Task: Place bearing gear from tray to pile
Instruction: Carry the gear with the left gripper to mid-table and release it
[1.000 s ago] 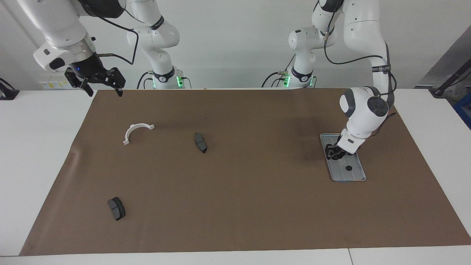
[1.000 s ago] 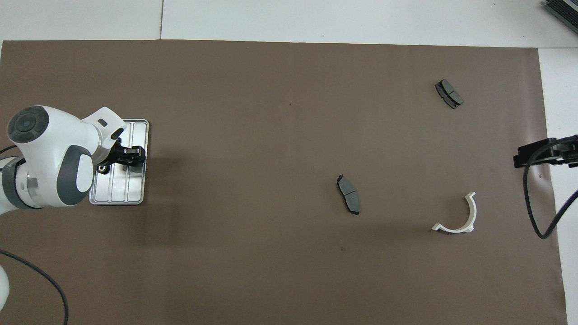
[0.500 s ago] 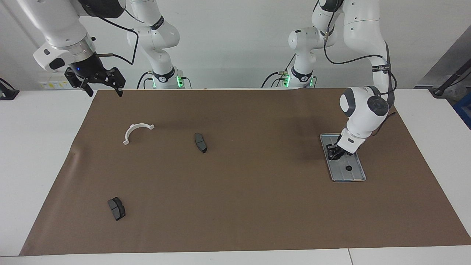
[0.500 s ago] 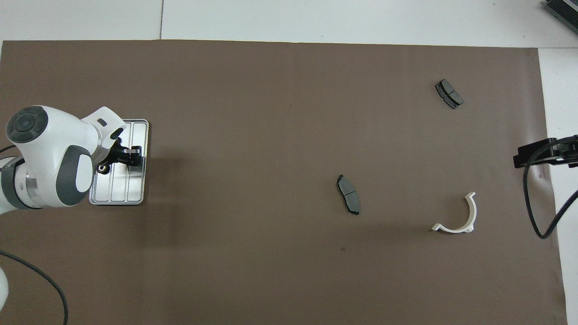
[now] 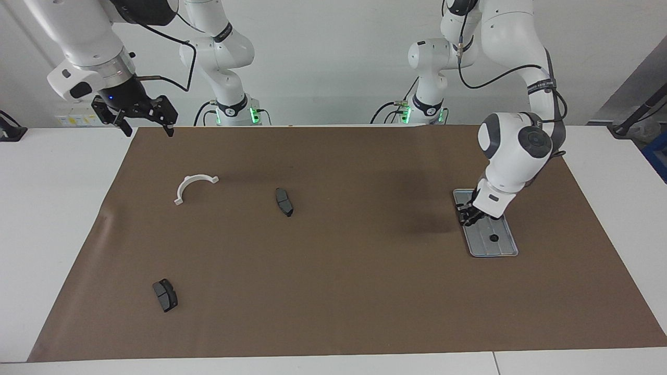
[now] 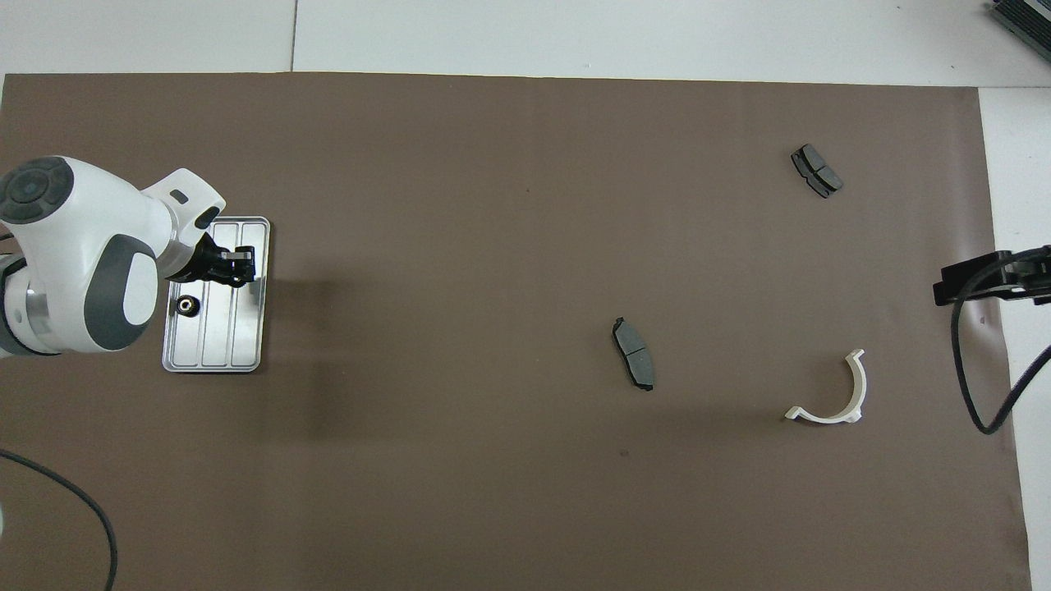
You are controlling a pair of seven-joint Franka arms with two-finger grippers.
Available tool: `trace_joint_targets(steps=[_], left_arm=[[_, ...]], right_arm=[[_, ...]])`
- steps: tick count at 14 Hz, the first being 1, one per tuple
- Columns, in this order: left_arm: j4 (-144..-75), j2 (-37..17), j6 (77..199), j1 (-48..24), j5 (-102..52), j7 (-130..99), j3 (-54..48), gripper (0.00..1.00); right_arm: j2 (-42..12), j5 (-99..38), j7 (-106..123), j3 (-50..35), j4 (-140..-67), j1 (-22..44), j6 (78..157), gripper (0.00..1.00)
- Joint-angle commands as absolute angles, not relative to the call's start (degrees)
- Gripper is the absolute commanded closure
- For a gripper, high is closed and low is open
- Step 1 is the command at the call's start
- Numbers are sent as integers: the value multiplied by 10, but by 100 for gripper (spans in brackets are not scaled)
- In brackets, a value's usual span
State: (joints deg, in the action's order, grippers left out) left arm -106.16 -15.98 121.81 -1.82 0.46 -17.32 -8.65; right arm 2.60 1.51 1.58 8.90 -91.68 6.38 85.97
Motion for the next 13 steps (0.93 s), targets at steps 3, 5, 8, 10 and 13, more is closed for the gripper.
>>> trace_joint_targets(steps=[3, 5, 8, 10, 13], left_arm=[[-1045, -176, 1214, -154, 7, -387, -79, 100], [-1046, -176, 1235, -210, 7, -468, -80, 100], [-1045, -186, 1260, -265, 7, -481, -79, 100], [-1027, -213, 1264, -290, 7, -483, -79, 100], [-956, -266, 1264, -310, 4, -483, -80, 100]], right_arm=[[39, 8, 23, 86, -930, 60, 868, 0], [39, 8, 22, 86, -930, 61, 868, 0], [39, 8, 22, 86, -930, 60, 868, 0], [39, 8, 22, 86, -930, 61, 867, 0], [39, 8, 23, 86, -930, 61, 867, 0]])
